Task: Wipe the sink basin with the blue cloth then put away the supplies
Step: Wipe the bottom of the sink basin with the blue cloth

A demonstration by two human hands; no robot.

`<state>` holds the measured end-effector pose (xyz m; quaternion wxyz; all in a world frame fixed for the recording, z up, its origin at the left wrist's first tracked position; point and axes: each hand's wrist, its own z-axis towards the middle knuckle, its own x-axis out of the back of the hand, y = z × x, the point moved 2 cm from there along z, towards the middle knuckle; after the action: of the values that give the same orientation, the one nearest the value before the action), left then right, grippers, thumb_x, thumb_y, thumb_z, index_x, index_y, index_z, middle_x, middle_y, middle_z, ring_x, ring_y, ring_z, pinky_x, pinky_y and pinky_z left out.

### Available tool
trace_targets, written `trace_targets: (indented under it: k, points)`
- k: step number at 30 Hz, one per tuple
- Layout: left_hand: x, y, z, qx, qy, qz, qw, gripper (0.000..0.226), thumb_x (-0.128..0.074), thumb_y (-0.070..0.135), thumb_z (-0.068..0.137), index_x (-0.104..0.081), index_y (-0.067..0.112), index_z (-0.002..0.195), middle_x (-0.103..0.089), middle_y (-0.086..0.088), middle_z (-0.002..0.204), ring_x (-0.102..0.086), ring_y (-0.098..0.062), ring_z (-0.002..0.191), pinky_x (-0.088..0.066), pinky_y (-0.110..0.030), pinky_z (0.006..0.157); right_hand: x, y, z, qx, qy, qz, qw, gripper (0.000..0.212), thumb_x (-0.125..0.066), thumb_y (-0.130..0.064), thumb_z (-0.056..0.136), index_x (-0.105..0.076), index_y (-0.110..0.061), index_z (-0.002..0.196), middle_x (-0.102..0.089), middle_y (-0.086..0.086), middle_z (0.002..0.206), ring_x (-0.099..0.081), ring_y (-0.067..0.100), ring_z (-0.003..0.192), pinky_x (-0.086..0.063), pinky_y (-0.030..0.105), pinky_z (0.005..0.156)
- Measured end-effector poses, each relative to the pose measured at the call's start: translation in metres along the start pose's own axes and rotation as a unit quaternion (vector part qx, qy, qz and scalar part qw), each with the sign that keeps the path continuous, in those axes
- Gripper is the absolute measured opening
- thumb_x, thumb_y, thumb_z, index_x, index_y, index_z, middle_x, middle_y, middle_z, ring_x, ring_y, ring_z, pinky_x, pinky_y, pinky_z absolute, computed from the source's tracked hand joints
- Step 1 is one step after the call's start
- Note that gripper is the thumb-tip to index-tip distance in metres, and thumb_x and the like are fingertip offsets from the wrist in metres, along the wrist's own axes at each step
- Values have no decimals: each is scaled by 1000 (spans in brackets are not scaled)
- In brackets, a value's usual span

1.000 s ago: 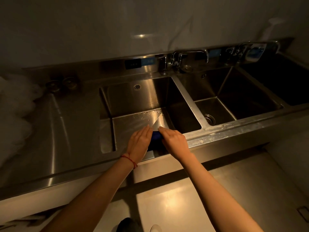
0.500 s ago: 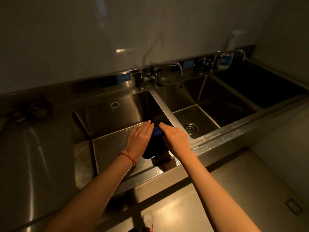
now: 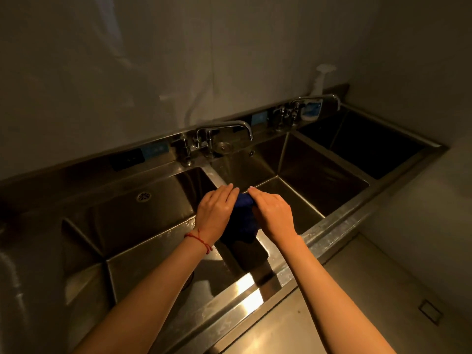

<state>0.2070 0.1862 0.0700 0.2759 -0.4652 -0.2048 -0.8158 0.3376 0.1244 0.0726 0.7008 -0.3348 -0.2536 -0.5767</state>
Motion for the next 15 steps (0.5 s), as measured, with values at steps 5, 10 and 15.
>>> trace_targets:
  k: [5,10,15]
  points:
    - [-14,-2,29,-28,8,5,1000,54,-89,-2,46,-75,3,98,-74,-15,98,-73,-28,87,-60,-37,71,-3,22,10,-15,-3,-8,1000,44,-79,2,59,-66,-2,101,-71,12,94,-69,26,78,-54,35,70]
    - [-27,7,49,-40,3,-1,999,54,-88,-2,47,-74,3,99,-74,-14,99,-73,-27,89,-59,-38,74,-4,44,15,-22,1,-19,1000,46,-79,1,60,-65,-1,103,-71,12,93,-69,27,77,-54,35,69]
    - [-41,22,71,-40,11,-9,999,53,-88,-4,47,-74,2,98,-75,-14,97,-73,-28,88,-60,-39,73,-3,75,18,-25,3,-21,999,46,-80,0,58,-65,-1,102,-71,12,89,-68,28,73,-54,35,67]
